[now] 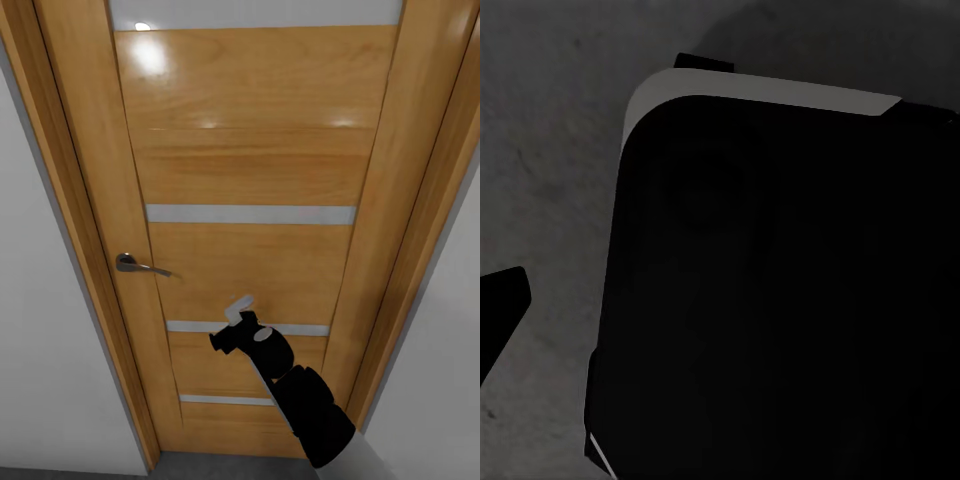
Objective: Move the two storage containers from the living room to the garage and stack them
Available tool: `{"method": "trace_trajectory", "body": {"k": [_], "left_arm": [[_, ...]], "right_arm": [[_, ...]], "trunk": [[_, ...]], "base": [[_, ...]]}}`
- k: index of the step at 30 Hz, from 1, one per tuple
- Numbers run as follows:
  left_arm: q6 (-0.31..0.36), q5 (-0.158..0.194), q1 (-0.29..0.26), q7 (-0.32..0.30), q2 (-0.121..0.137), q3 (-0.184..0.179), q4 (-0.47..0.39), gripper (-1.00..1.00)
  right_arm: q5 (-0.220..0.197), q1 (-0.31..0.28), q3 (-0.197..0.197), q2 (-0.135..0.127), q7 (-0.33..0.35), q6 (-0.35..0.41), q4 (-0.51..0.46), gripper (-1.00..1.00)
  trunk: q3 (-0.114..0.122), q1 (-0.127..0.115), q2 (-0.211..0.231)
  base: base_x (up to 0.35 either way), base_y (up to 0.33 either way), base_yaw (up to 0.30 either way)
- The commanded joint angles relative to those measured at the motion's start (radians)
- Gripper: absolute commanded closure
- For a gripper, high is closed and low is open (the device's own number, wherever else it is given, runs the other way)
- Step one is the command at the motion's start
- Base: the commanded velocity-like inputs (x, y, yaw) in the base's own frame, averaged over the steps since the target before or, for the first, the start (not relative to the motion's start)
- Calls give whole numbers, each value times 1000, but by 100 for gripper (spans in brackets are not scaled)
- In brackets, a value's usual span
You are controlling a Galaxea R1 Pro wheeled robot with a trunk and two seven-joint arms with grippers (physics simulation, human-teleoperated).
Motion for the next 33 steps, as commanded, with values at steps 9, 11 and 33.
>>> {"method": "trace_trajectory", "body": {"k": [9,11,33], "left_arm": [[-1,6,0,1,0,1,-1,-100],[-1,6,0,1,0,0,-1,-100],[0,6,0,-1,4,0,-2,-100]], "right_arm": [[12,-107,35,0,16,-187,71,-100],[15,-151,52,0,15,-243,156,-100],[189,-342,117,0,-62,-640,799,-100]], "trunk": [[-1,0,-1],[-1,0,-1],[-1,0,-1]], "base": [[0,0,0],[0,0,0],[41,0,0]]}}
